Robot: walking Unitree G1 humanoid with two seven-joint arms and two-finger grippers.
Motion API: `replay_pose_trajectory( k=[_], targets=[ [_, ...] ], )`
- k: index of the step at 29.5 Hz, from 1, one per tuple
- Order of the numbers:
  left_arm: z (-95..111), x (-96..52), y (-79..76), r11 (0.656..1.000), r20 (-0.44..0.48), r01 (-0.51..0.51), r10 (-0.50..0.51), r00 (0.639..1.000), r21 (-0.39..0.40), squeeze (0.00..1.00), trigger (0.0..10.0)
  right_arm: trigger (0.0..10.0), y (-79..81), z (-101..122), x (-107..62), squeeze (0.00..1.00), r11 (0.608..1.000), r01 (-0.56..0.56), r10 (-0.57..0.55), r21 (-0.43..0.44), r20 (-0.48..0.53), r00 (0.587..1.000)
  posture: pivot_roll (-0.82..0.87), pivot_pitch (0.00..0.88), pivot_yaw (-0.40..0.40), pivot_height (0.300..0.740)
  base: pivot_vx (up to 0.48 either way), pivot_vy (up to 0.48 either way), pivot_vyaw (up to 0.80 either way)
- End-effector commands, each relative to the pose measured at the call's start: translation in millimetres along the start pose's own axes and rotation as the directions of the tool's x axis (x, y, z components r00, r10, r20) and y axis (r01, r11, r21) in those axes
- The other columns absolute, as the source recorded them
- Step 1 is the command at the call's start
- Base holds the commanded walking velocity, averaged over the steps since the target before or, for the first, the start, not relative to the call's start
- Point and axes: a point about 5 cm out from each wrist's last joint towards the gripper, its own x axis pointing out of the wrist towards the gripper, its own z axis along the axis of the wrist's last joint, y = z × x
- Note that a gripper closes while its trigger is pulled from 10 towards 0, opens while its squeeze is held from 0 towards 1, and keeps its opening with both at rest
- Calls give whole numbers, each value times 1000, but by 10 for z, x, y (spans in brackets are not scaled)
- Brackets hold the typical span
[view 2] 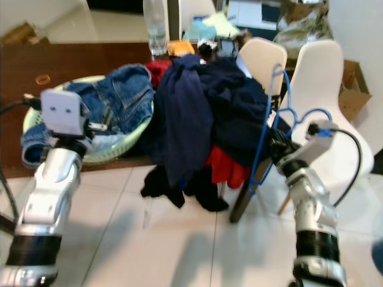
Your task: Hang hanger
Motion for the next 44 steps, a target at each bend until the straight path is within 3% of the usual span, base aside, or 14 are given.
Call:
replay_pose_trajectory(
  k=[1, 11, 13, 16, 18, 20, 22, 29, 33, 36, 44],
  targets=[
    [8, -20, -48, 1000, -3, 15, -15, 1000, -10, 0, 10000, 10000, -58, 25, -32, 0, 1000, 18, -18, -1, 11, 1000, 157, 126, -34, 740, 401, 0, 0],
    [3, -81, -191, 999, -37, 29, -30, 999, -25, 0, 10000, 10000, -66, 12, -36, 0, 1000, 16, -16, 4, 7, 1000, 161, 122, -30, 740, 147, 0, 0],
    [44, -137, -276, 997, -51, 46, -50, 997, -65, 0, 10000, 10000, -70, 6, -37, 0, 1000, 14, -14, 5, 3, 1000, 165, 111, -27, 740, 0, 0, 0],
    [310, -403, -610, 977, -52, 141, -151, 987, -160, 0, 10000, 10000, -80, 10, -34, 0, 1000, 10, -10, 12, -3, 1000, 179, 130, -30, 740, 0, 0, 0],
    [345, -479, -658, 972, -65, 151, -165, 984, -178, 0, 10000, 10000, -79, 14, -30, 0, 1000, 9, -9, 14, -3, 1000, 179, 132, -29, 740, 0, 0, 0],
    [345, -479, -658, 972, -65, 151, -165, 984, -178, 0, 10000, 10000, -79, 14, -30, 0, 1000, 9, -9, 14, -3, 1000, 179, 132, -29, 740, 0, 0, 0],
    [373, -600, -647, 967, -107, 139, -164, 981, -213, 0, 10000, 10000, -81, 19, -23, 0, 1000, 7, -7, 18, -4, 1000, 195, 148, -32, 740, 0, 0, 0],
    [532, -589, -567, 970, -71, 129, -146, 987, -204, 0, 10000, 10000, -88, 20, -1, 0, 1000, 7, -7, 22, -8, 1000, 210, 158, -32, 740, 0, 0, 0],
    [564, -566, -447, 987, -65, 96, -106, 992, -129, 0, 10000, 10000, -49, 16, -6, 0, 999, -35, 35, 4, -4, 999, 226, 149, -30, 740, 0, 0, 0],
    [488, -597, -325, 996, -123, 44, -53, 991, -76, 0, 10000, 10000, -1, 8, -1, 0, 997, -79, 79, -26, -12, 997, 227, 146, -31, 740, 0, 0, 800],
    [473, -763, -328, 986, -196, 96, -122, 973, -136, 0, 10000, 10000, -4, 11, -4, 0, 996, -90, 90, -8, -15, 996, 227, 159, -27, 740, 0, 0, 800]
  ],
)
